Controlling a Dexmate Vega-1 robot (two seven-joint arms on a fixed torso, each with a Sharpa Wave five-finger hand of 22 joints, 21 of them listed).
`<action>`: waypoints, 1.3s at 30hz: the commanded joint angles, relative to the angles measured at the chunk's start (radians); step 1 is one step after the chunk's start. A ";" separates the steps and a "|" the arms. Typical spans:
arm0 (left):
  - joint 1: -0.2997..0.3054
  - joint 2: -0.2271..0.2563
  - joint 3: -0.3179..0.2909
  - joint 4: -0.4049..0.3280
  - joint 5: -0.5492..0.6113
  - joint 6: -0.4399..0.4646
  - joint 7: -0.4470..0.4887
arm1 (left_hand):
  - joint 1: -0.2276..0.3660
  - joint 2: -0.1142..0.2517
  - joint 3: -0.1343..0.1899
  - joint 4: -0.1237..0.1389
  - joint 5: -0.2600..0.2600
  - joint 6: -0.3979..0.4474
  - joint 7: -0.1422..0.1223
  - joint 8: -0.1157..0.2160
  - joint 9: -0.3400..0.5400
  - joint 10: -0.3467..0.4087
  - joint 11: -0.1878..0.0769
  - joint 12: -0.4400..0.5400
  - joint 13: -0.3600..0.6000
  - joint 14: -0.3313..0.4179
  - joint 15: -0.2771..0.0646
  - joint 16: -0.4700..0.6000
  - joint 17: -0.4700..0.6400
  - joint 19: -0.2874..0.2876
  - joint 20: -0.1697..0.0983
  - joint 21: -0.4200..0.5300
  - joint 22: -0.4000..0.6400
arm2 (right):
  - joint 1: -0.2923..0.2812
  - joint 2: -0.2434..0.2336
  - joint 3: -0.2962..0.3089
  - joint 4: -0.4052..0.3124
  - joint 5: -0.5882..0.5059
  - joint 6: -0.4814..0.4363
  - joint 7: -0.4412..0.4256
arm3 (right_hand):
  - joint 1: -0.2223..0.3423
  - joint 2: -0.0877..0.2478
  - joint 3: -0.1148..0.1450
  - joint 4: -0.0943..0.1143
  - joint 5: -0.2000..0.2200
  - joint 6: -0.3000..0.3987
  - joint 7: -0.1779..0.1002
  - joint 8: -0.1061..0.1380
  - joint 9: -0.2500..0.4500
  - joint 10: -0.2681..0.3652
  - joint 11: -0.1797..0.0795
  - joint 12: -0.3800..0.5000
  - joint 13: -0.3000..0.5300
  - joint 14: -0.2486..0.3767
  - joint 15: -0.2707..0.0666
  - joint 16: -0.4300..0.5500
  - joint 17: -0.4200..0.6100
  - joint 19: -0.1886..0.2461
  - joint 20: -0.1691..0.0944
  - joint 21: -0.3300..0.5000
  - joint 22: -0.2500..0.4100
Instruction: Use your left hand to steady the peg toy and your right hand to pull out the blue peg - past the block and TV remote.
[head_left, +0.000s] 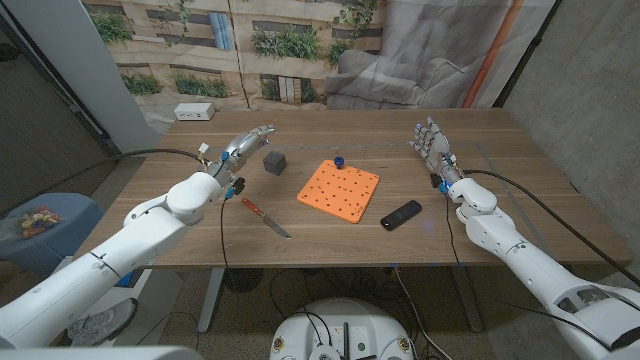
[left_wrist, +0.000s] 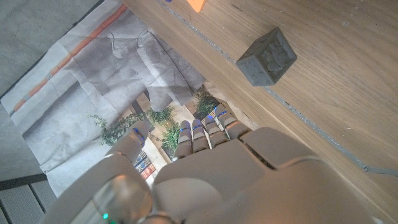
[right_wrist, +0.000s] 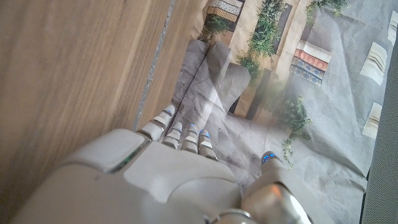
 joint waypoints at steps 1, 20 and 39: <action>-0.030 0.111 0.051 -0.095 0.191 0.087 -0.048 | 0.012 0.060 0.006 0.000 0.003 0.007 -0.008 -0.001 0.004 0.006 -0.007 0.001 0.004 0.008 -0.017 0.007 0.005 0.007 -0.067 0.002 0.004 | 0.020 0.005 -0.001 0.029 -0.003 0.013 0.013 | 0.000 0.002 0.006 0.001 0.004 0.006 -0.001 0.008 0.005 0.003 -0.002 0.006 0.002 -0.002 -0.004 0.006 -0.002 -0.001 -0.006 0.007 0.002; -0.070 0.143 0.151 -0.102 0.542 0.045 -0.093 | -0.071 0.047 -0.030 0.096 0.005 0.008 -0.034 -0.010 0.005 0.003 -0.025 -0.009 0.005 -0.001 -0.037 0.005 0.017 -0.009 -0.105 -0.012 0.006 | 0.037 0.015 -0.009 0.065 -0.014 0.024 0.020 | -0.001 0.004 0.006 0.003 0.005 0.007 0.003 0.008 0.005 0.003 0.000 0.006 0.001 -0.003 -0.007 0.007 -0.009 -0.002 -0.008 0.007 0.002; -0.166 0.115 0.266 -0.024 0.865 -0.101 -0.227 | -0.124 0.022 -0.040 0.150 0.011 -0.040 -0.064 -0.019 0.004 -0.061 -0.036 -0.025 0.004 -0.034 -0.045 -0.005 0.011 -0.067 -0.129 -0.025 0.006 | 0.035 0.005 -0.014 0.048 -0.033 0.027 0.007 | 0.001 0.008 0.006 0.003 0.007 -0.019 -0.025 -0.001 0.004 -0.020 -0.013 -0.001 0.000 0.010 -0.016 0.012 -0.025 -0.032 -0.017 0.000 0.002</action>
